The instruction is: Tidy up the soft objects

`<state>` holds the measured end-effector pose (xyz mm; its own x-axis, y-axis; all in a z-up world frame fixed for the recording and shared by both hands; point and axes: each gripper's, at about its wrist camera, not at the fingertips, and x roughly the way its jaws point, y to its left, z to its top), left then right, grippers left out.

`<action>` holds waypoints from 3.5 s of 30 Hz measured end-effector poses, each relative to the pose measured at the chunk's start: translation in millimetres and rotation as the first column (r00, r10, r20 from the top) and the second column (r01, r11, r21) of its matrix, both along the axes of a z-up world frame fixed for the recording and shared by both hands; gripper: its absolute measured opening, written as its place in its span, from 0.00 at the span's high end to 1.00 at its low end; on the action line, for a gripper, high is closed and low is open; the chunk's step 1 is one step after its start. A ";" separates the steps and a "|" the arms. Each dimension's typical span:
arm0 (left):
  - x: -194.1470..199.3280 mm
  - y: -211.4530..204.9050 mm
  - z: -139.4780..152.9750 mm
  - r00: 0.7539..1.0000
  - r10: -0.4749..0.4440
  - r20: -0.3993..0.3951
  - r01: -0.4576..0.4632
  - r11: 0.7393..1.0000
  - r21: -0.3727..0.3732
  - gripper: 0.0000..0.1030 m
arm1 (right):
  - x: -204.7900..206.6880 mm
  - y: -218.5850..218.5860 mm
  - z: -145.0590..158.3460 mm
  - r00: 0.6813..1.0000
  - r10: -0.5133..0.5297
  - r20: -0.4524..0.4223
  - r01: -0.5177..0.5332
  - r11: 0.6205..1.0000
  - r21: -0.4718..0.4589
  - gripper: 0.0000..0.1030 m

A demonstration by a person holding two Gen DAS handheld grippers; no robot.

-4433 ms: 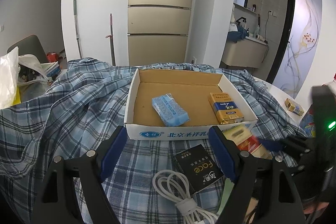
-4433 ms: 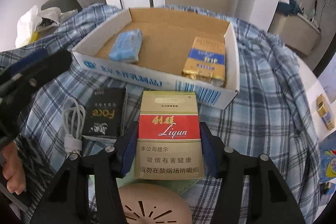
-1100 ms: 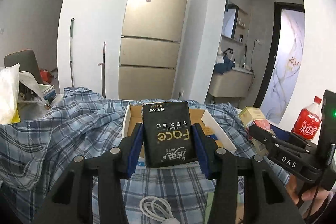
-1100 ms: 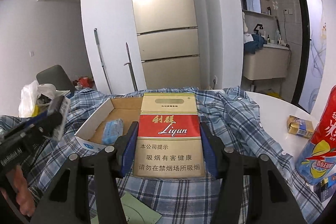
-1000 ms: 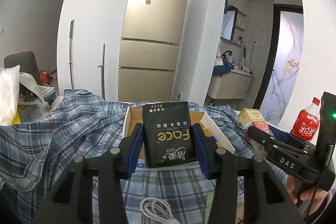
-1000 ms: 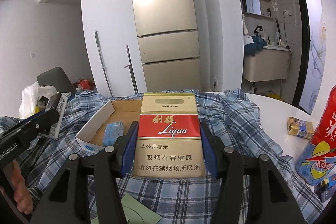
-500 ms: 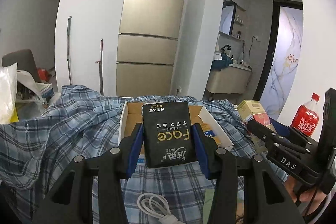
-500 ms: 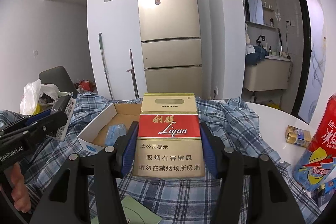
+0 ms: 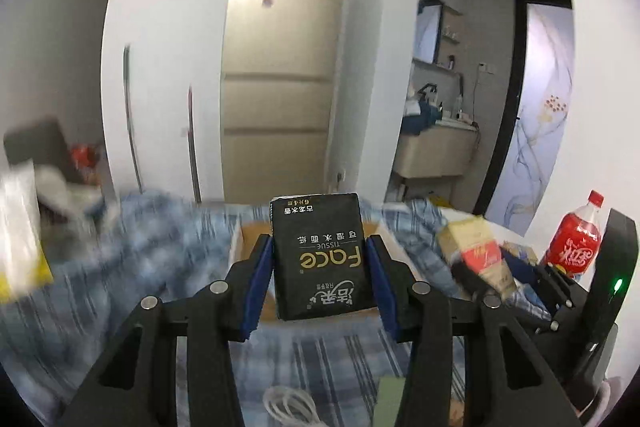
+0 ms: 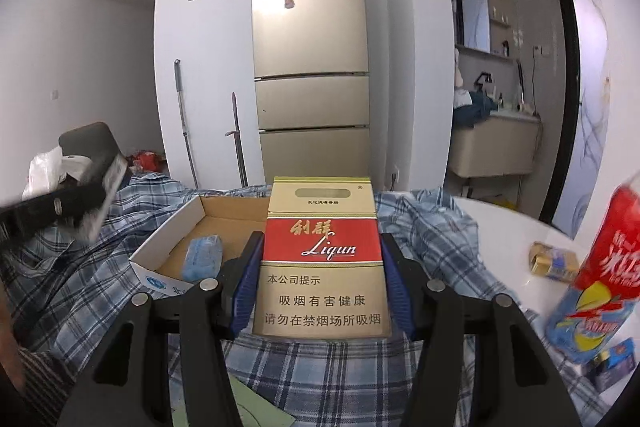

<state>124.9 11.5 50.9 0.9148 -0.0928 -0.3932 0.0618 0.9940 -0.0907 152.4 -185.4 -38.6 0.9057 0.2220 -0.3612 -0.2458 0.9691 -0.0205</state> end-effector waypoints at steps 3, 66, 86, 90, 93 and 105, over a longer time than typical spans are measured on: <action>13.7 -0.1 23.9 1.000 -0.025 0.015 0.026 1.000 -0.013 0.52 | 0.9 6.1 15.8 1.000 -0.015 0.023 0.015 1.000 -0.023 0.47; 122.6 10.2 -35.8 0.984 0.006 -0.179 -0.018 0.998 -0.064 0.16 | 101.0 39.3 1.6 0.995 0.026 -0.096 -0.023 0.999 0.037 0.24; 45.9 -12.3 35.6 0.981 0.038 0.190 -0.037 0.999 -0.006 0.00 | 60.3 -19.4 49.0 0.999 -0.035 0.012 0.033 0.993 0.116 0.00; 32.3 -17.6 49.8 0.984 0.010 0.178 -0.002 0.999 -0.045 0.00 | 46.0 -28.1 59.0 1.000 -0.018 0.025 0.014 0.989 0.145 0.00; 18.4 -27.0 62.4 0.981 0.000 0.196 0.003 1.000 -0.015 0.00 | 36.9 -33.3 64.5 0.999 -0.029 0.028 0.024 0.988 0.151 0.00; -50.0 -46.9 84.6 0.957 -0.021 0.288 0.010 0.999 0.040 0.00 | -18.7 -33.7 91.3 0.988 0.020 0.150 -0.037 0.993 0.114 0.00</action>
<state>74.8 -35.4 135.5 0.9884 -0.0977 -0.1160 0.0949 0.9951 -0.0290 133.7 -219.1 52.7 0.9399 0.2811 -0.1936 -0.2760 0.9597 0.0535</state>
